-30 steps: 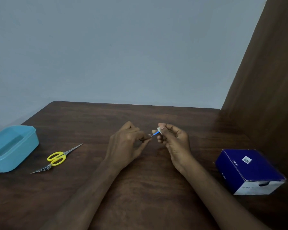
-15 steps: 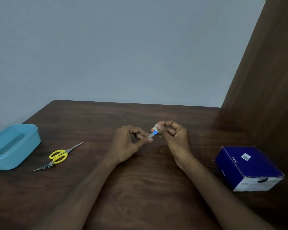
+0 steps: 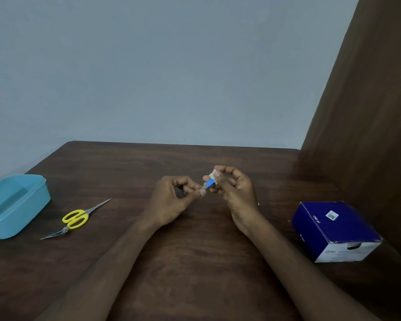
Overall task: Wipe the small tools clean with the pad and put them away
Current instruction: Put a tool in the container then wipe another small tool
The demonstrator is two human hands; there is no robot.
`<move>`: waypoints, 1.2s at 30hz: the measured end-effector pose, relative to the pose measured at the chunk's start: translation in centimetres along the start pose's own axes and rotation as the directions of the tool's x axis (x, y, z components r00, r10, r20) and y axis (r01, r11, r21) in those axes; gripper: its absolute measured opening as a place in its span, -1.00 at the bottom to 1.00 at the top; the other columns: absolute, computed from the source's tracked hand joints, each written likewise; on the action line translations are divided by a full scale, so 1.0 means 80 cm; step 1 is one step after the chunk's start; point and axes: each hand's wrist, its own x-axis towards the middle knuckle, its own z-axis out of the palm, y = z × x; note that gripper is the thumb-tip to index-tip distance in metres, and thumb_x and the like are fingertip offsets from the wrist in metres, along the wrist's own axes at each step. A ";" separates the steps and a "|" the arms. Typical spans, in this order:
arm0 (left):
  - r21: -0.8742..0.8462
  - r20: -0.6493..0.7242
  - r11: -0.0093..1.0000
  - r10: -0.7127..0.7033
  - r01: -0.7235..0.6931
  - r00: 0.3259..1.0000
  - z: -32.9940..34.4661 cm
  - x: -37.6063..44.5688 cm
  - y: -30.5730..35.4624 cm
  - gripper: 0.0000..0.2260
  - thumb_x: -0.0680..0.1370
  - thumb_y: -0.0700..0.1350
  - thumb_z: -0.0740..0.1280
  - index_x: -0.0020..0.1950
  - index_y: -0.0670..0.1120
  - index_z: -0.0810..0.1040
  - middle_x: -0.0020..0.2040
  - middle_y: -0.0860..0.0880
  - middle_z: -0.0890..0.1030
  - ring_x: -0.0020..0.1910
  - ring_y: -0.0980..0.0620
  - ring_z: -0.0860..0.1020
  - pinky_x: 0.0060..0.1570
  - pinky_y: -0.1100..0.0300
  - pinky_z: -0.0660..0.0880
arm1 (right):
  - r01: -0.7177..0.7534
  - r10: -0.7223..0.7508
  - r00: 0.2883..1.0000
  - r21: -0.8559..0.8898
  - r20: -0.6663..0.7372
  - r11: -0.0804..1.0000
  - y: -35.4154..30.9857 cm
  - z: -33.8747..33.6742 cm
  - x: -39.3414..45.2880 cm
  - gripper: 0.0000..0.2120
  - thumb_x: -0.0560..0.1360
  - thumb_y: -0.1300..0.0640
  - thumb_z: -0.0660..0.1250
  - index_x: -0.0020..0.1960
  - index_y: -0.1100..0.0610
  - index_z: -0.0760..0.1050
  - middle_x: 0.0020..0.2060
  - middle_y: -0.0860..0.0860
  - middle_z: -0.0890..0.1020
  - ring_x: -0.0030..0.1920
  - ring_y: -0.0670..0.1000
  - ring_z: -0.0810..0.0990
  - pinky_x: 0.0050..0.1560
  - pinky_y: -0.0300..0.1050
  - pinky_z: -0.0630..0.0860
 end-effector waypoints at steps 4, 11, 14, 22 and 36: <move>-0.062 0.029 0.997 -0.046 0.047 0.999 0.000 -0.001 0.002 -0.91 0.56 -0.09 0.57 -0.12 -0.06 0.78 -0.34 0.10 0.62 -0.29 0.14 0.55 -0.19 0.27 0.47 | 0.011 -0.011 1.000 0.023 0.016 1.000 -0.001 0.001 -0.001 -0.80 0.67 0.23 0.38 0.27 0.26 0.54 -0.05 0.21 0.78 -0.01 0.12 0.79 0.00 -0.09 0.68; -0.073 0.012 0.996 -0.055 0.056 0.998 -0.003 -0.003 0.005 -0.85 0.58 -0.10 0.56 -0.19 -0.02 0.73 -0.37 0.11 0.55 -0.32 0.15 0.48 -0.19 0.22 0.44 | -0.004 0.000 0.998 0.045 0.070 0.999 -0.002 0.004 -0.002 -0.74 0.60 0.45 0.36 0.22 0.21 0.50 -0.01 0.21 0.78 0.00 0.15 0.78 0.07 -0.05 0.68; -0.057 0.019 0.998 0.000 0.001 1.000 -0.002 -0.004 0.010 -0.86 0.58 -0.12 0.56 -0.17 -0.01 0.71 -0.34 0.06 0.58 -0.29 0.13 0.51 -0.18 0.25 0.48 | -0.016 0.013 0.999 0.103 0.030 0.995 -0.003 0.006 -0.001 -0.82 0.63 0.37 0.37 0.20 0.25 0.51 -0.03 0.24 0.78 -0.03 0.14 0.79 0.00 -0.08 0.70; 0.584 -0.133 0.779 0.372 -0.231 0.918 0.004 -0.005 0.005 -0.84 0.51 -0.10 0.56 -0.20 0.05 0.63 -0.28 0.14 0.60 -0.20 0.08 0.51 -0.34 0.10 0.48 | -0.030 0.027 0.998 0.061 0.057 0.998 0.002 0.011 -0.001 -0.67 0.54 0.42 0.47 0.25 0.26 0.50 0.07 0.16 0.78 0.05 0.12 0.78 0.09 -0.13 0.66; 0.509 -0.145 0.856 0.194 -0.095 0.970 0.006 -0.003 0.001 -0.83 0.46 0.16 0.61 -0.09 0.14 0.70 -0.20 0.28 0.65 -0.09 0.21 0.52 -0.28 0.25 0.44 | -0.056 0.059 0.998 0.117 -0.022 0.992 0.001 0.003 0.003 -0.82 0.66 0.33 0.35 0.24 0.23 0.47 0.02 0.22 0.77 0.06 0.19 0.78 0.06 -0.01 0.70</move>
